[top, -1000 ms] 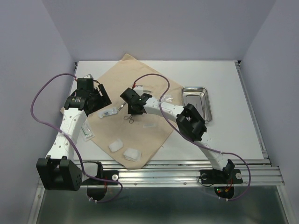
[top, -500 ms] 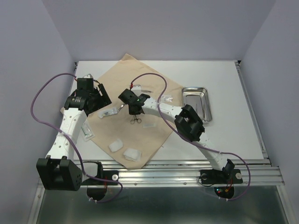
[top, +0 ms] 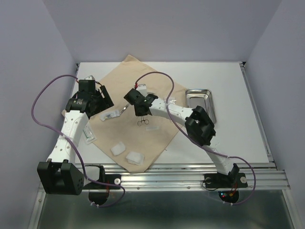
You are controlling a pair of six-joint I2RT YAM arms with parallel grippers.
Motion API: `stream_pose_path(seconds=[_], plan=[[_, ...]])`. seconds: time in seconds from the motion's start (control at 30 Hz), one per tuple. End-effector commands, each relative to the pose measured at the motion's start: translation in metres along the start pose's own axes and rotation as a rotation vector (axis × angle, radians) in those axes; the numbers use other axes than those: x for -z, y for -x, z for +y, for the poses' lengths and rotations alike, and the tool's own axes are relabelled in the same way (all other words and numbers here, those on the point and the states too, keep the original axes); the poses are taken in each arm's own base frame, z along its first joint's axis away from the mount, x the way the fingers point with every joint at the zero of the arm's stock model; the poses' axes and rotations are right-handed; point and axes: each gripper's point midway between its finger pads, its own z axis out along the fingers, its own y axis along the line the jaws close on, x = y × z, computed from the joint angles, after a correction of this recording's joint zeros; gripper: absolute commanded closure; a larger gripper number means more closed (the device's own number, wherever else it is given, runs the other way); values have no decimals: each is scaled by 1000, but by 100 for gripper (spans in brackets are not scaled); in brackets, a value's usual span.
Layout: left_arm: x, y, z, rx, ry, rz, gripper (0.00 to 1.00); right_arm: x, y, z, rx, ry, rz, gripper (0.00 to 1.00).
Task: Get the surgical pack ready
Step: Pick up the medical item from the surgical kit, then place the medical item in the container.
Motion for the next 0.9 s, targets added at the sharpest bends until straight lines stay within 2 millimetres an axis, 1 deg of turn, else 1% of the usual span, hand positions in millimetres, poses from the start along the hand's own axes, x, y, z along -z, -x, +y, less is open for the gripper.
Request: stream_pose_path(seconds=[0.0,0.03,0.07,0.1,0.13,0.17,0.2,0.23,0.27,0.33,0.37,0.4,0.43,0.47,0.5,0.53,0.6,0.63,0.67,0.7,0.73,0.8,0.83,0.87], plan=[[2,10,0,1,0,-34,18,54,66,-10,-64,56,-153,99],[2,10,0,4,-1,-36,17,60,73,-16,-78,64,-164,99],[1,10,-1,5,-1,-36,17,64,75,-17,-77,68,-170,99],[0,11,0,6,1,-36,18,63,77,-27,-78,52,-171,99],[0,10,-1,3,-1,-34,18,64,83,-38,-88,38,-178,99],[-1,10,-2,2,-2,-33,18,72,93,-46,-100,38,-197,99],[-3,9,-2,-2,-1,-27,17,69,94,-63,-97,7,-193,99],[-3,9,-3,-5,-3,-27,18,71,97,-73,-103,-4,-198,99],[-5,7,-6,-12,-9,-23,18,85,108,-85,-120,-1,-226,99],[-8,4,-11,-26,-17,-11,18,91,113,-110,-119,-22,-237,99],[-9,3,-14,-32,-22,-8,17,83,108,-138,-135,-62,-221,99],[-11,-1,-21,-47,-35,3,18,85,108,-152,-132,-75,-223,99],[-12,-3,-25,-49,-41,9,17,102,119,-168,-160,-72,-262,99],[-13,-5,-30,-54,-49,13,17,105,119,-183,-164,-85,-267,99],[-17,-7,-33,-72,-34,12,17,97,105,-213,-160,-138,-236,99],[-17,-7,-38,-71,-39,13,17,109,110,-226,-178,-128,-264,99],[-20,-9,-47,-82,-48,20,17,110,104,-249,-178,-144,-265,99],[-21,-10,-53,-90,-56,28,18,110,95,-273,-181,-173,-263,99],[-21,-11,-57,-92,-62,30,18,108,89,-282,-175,-174,-257,99],[-24,-12,-60,-97,-62,34,18,102,74,-294,-156,-191,-231,99],[-24,-13,-63,-99,-65,38,18,100,71,-315,-184,-225,-228,99],[-26,-13,-69,-103,-74,42,18,96,67,-328,-183,-220,-226,99],[-25,-13,-72,-105,-78,43,17,90,58,-341,-197,-231,-218,99],[-26,-14,-74,-107,-79,45,18,86,54,-346,-195,-236,-208,99]])
